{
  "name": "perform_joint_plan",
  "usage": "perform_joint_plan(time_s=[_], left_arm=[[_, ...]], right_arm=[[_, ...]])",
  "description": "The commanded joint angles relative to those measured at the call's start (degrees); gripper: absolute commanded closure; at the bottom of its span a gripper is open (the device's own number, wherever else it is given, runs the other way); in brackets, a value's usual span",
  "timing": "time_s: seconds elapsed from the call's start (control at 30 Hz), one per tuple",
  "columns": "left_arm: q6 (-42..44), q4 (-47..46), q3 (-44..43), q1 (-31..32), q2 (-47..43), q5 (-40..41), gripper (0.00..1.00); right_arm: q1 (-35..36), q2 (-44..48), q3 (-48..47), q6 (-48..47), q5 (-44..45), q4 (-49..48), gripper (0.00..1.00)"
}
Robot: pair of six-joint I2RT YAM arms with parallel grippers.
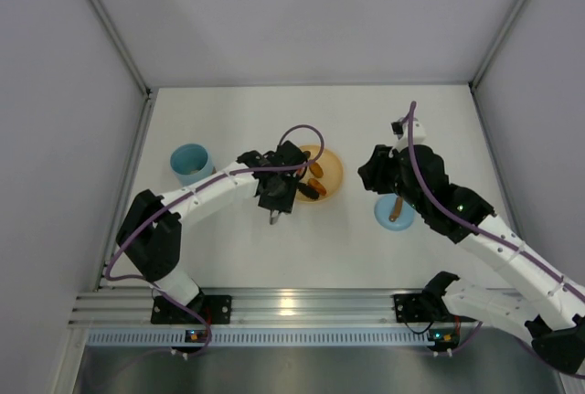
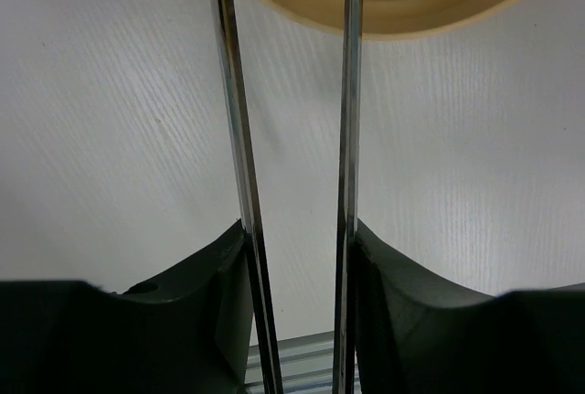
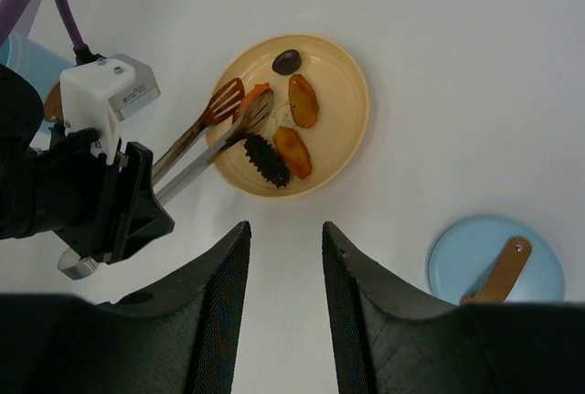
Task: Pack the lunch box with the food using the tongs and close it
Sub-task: Pick up the fake food from the plate.
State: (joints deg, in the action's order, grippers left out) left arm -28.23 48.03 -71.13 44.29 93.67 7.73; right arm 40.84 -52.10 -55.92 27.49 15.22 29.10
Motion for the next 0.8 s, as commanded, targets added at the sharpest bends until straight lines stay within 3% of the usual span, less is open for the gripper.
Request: perform_joint_plan(time_s=[0.0, 0.27, 0.77], left_arm=[[0.63, -0.57, -1.73, -0.08, -0.06, -1.13, 0.56], [0.63, 0.22, -3.04, -0.08, -1.82, -1.66, 0.65], [-0.34, 5.84, -8.32, 0.00, -8.67, 2.38, 0.68]], right_arm=[[0.47, -0.02, -1.03, -0.24, -0.54, -0.98, 0.63], [0.47, 0.24, -1.29, -0.06, -0.55, -0.63, 0.63], [0.47, 0.07, -2.26, -0.42, -0.11, -0.36, 0.63]])
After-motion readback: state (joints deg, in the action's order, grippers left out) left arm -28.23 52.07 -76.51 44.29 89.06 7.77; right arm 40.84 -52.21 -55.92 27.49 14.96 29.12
